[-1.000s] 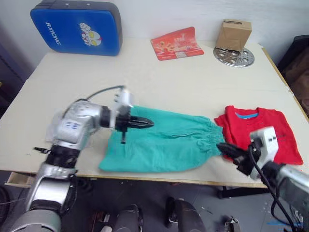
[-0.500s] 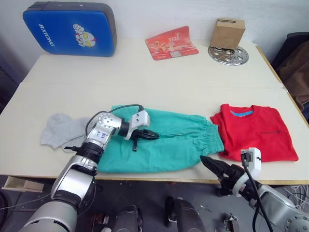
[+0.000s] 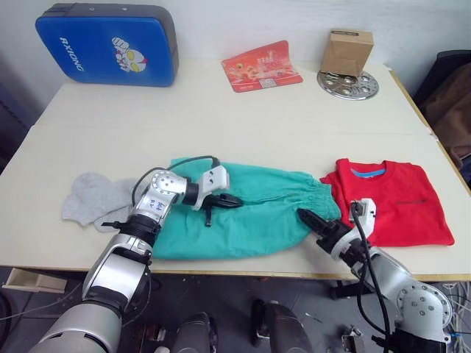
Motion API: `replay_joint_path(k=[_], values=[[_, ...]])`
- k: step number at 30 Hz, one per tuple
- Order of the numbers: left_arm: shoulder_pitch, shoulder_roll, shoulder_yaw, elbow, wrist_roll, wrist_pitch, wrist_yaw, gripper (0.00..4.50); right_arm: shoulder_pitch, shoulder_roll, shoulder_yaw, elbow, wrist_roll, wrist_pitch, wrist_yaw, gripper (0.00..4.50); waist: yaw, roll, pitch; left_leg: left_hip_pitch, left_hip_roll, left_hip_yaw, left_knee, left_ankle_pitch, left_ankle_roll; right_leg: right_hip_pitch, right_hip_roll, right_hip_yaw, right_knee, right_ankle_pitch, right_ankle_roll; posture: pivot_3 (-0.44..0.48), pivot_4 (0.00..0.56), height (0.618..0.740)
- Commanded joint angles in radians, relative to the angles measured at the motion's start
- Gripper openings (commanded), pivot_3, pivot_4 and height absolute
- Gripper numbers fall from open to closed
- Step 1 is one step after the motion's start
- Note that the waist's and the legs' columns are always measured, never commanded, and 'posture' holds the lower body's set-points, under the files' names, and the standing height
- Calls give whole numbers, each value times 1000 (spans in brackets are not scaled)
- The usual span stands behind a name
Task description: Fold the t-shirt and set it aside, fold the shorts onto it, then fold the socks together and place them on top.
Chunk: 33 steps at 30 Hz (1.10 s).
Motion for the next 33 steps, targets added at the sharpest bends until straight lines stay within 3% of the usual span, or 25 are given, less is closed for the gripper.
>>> replay_joint_path(k=[1, 4, 9, 14, 20, 23, 27, 28, 33], values=[[20, 8, 3, 27, 49, 25, 60, 0, -57, -62, 42, -94, -43, -37, 96, 991, 0, 0, 0, 0, 0, 0, 0, 0, 0, 0, 0, 0, 0, 0, 0, 0, 150, 740], [42, 0, -3, 25, 62, 28, 89, 0, -115, -122, 116, -105, -120, -55, 185, 9, 0, 0, 0, 0, 0, 0, 0, 0, 0, 0, 0, 0, 0, 0, 0, 0, 150, 740], [51, -3, -1, 20, 70, 42, 129, 0, -298, -170, 307, -68, -267, -90, 354, 9, 0, 0, -1, 1, 0, 0, 0, 0, 0, 0, 0, 0, -1, 0, 0, 0, 150, 740], [15, -26, 36, 74, 68, 74, 259, 0, -573, -75, 491, 119, -410, -122, 487, 9, 0, 0, -1, 1, 0, -1, 2, 1, 0, 1, -1, -1, 0, 0, 0, 0, 150, 740], [40, -7, 91, -3, 27, 136, 268, 0, -667, -25, 616, 256, -577, -193, 604, 9, -2, -1, -1, -1, 0, -1, 1, 1, 0, 0, -1, -3, 1, 0, 0, 0, 150, 740], [71, 28, 164, -135, -40, 226, 254, 548, -677, -5, 643, 285, -629, -226, 658, 0, -17, -1, -1, -1, 1, -1, 1, 0, 0, 0, 0, -3, 1, 0, 0, 0, 150, 740], [92, 79, 295, -351, -176, 416, 264, 1654, -697, 25, 647, 310, -649, -250, 729, 0, -30, 0, -1, -4, 2, -2, 0, 1, -1, -3, 0, -3, 1, 0, 0, 0, 150, 740], [92, 97, 325, -390, -200, 456, 269, 1910, -703, 32, 650, 316, -655, -256, 747, 605, -30, 0, -1, -5, 2, -2, 0, 1, -2, -4, 0, -3, 1, 0, 0, 0, 150, 740], [80, 214, 426, -446, -244, 535, 296, 3406, -736, 75, 664, 351, -677, -289, 836, 2180, -28, 0, 0, -6, 2, -2, 0, 1, -2, -5, 0, -4, 0, 0, 0, 0, 150, 740]])
